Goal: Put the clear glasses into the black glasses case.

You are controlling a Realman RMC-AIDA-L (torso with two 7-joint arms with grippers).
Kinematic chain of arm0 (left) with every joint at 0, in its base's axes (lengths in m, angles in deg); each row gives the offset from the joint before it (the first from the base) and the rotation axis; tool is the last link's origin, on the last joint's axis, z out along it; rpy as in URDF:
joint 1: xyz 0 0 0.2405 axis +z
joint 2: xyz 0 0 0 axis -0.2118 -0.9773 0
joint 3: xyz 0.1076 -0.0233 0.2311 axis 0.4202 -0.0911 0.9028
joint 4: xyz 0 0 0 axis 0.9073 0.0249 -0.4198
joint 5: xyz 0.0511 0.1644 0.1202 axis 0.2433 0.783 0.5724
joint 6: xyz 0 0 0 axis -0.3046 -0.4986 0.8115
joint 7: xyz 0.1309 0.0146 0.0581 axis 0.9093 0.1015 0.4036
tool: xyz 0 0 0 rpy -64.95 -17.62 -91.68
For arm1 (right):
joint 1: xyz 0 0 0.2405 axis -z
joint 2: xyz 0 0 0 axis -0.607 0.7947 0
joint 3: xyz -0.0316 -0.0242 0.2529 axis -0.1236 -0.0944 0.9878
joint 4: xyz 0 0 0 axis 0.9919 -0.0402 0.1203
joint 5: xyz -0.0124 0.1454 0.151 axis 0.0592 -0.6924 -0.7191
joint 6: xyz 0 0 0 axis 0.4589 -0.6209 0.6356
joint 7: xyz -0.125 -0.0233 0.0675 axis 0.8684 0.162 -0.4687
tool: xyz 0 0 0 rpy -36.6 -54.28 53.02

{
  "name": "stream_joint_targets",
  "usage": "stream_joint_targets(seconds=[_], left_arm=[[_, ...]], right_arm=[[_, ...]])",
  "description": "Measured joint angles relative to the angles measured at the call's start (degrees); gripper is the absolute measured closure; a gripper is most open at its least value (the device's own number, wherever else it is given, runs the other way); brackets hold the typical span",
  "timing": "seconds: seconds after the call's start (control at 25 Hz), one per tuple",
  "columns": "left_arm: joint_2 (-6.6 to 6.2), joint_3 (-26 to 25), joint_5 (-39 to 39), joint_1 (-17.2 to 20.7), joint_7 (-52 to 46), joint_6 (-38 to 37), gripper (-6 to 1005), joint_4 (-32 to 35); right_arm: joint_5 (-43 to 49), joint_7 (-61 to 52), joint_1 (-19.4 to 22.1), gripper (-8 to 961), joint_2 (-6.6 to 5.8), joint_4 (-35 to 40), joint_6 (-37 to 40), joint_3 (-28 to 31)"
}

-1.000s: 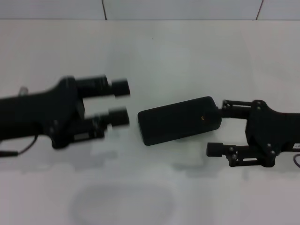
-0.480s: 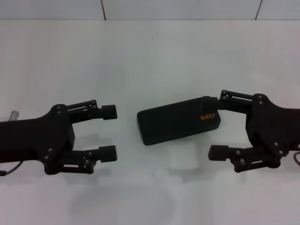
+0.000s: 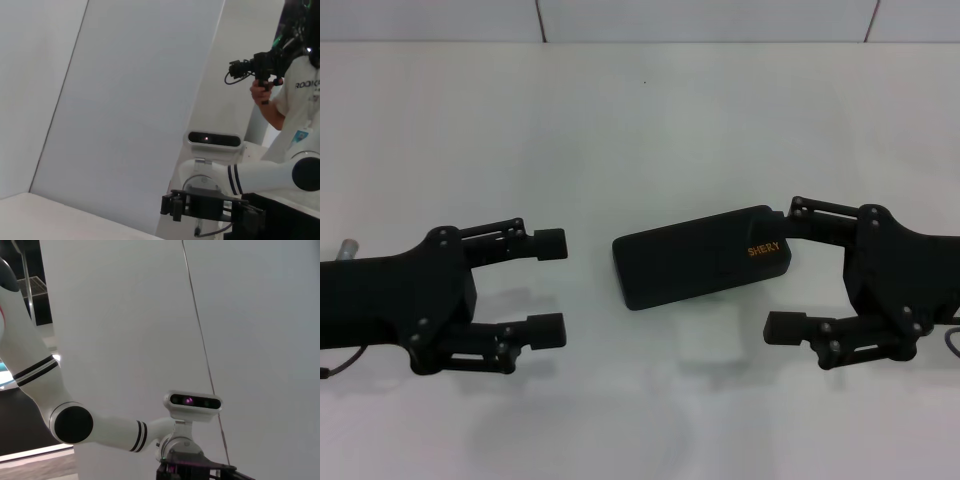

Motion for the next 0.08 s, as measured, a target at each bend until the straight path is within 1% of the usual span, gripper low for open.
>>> stream_joint_targets(seconds=[0.08], left_arm=[[-0.07,0.0,0.0,0.0,-1.2,0.0,133,0.0]], right_arm=[[0.0,0.0,0.0,70,0.03,0.0,0.0,0.0]])
